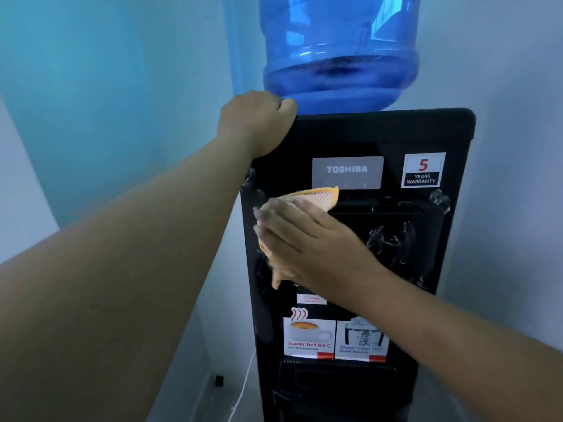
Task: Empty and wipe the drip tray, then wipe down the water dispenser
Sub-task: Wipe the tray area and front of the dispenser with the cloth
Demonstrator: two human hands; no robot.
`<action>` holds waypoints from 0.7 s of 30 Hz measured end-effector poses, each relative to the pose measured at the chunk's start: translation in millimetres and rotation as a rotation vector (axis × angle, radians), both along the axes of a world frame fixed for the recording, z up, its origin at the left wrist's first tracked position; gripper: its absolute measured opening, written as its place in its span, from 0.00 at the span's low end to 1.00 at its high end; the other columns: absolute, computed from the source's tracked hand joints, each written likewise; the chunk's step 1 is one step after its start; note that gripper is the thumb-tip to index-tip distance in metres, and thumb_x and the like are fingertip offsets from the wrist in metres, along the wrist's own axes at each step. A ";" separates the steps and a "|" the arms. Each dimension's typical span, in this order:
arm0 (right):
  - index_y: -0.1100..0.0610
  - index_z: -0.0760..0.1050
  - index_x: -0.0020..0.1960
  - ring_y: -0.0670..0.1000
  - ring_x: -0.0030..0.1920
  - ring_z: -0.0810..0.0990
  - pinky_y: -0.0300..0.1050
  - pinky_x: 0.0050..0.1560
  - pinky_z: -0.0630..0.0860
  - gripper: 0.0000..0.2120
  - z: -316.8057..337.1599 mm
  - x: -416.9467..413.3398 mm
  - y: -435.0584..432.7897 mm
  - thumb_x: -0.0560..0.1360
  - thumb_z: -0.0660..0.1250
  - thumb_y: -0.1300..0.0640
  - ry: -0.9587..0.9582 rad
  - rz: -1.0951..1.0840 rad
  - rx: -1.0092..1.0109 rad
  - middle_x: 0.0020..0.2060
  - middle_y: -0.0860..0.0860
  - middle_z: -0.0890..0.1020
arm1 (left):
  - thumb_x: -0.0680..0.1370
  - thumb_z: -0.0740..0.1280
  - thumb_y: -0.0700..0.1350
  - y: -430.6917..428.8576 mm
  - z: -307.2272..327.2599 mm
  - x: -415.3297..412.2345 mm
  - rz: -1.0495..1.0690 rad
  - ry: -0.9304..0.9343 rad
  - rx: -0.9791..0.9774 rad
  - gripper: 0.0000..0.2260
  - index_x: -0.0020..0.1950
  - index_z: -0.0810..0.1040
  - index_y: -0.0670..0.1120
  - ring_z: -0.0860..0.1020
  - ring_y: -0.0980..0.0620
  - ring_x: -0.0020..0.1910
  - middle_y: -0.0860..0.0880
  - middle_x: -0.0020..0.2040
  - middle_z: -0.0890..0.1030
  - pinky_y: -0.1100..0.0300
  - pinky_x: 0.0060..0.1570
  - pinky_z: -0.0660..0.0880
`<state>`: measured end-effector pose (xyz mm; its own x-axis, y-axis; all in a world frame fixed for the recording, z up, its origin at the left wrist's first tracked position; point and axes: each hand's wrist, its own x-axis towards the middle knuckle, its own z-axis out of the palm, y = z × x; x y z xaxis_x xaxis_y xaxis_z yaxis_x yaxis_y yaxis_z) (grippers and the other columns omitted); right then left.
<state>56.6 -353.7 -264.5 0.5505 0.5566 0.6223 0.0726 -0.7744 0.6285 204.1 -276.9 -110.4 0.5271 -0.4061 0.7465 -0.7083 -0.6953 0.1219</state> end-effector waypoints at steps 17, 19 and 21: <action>0.58 0.56 0.77 0.63 0.77 0.54 0.58 0.76 0.54 0.29 -55.0 -38.2 -99.0 0.81 0.61 0.48 -0.210 -0.161 0.349 0.76 0.64 0.55 | 0.78 0.50 0.53 -15.0 3.3 23.5 0.046 -0.039 0.033 0.18 0.43 0.73 0.44 0.70 0.39 0.43 0.41 0.43 0.73 0.52 0.44 0.64; 0.58 0.61 0.75 0.69 0.74 0.58 0.66 0.73 0.59 0.26 -39.4 4.8 -63.3 0.81 0.61 0.50 -0.277 -0.138 0.486 0.72 0.69 0.59 | 0.77 0.49 0.54 -18.9 5.2 28.9 0.058 -0.052 0.035 0.19 0.46 0.74 0.43 0.72 0.37 0.47 0.37 0.48 0.75 0.51 0.45 0.65; 0.61 0.62 0.73 0.71 0.71 0.62 0.68 0.68 0.62 0.24 -36.5 50.4 -9.4 0.80 0.60 0.53 -0.125 -0.088 0.363 0.70 0.69 0.65 | 0.75 0.47 0.56 -20.2 5.1 36.0 0.069 -0.068 0.030 0.21 0.48 0.74 0.45 0.74 0.35 0.52 0.34 0.56 0.77 0.50 0.47 0.65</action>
<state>107.0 -363.1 -301.0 0.4935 0.2422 0.8353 -0.0635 -0.9478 0.3124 240.1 -297.0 -105.3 0.5034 -0.3936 0.7692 -0.6645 -0.7454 0.0535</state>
